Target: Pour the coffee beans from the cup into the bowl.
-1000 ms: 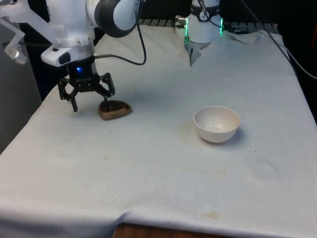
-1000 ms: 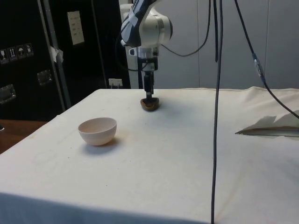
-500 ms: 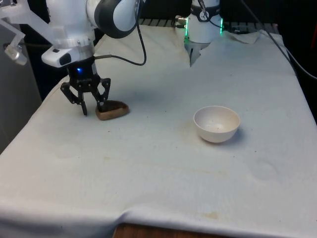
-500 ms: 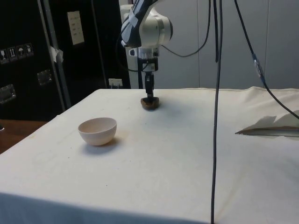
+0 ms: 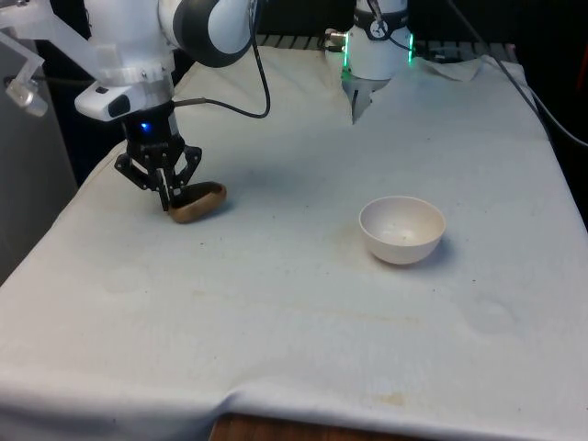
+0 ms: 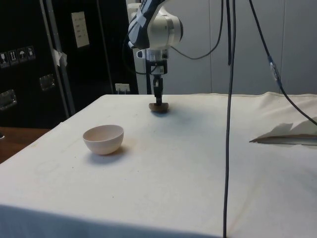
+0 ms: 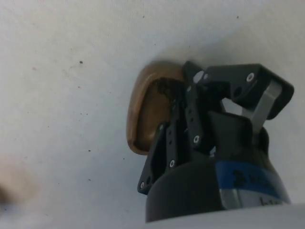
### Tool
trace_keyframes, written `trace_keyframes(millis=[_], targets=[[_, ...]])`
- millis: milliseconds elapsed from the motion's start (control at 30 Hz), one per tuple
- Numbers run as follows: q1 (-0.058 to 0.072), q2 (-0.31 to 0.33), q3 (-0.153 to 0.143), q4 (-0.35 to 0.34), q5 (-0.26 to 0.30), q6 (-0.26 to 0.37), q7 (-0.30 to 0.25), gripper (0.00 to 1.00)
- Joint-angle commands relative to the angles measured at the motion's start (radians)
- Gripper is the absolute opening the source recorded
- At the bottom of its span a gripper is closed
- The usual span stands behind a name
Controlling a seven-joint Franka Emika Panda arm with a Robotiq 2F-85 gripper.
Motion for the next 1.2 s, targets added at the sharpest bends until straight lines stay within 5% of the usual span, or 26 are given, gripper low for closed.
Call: trace_keyframes(millis=[0,667,1167], targets=[[-0.002,0.004,0.004,0.002,0.004,0.005,-0.002,0.0],[0.0,0.0,0.0,0.001,0.0,0.0,0.001,0.0],[0.026,-0.061,-0.017,-0.014,-0.011,-0.031,0.041,0.0]])
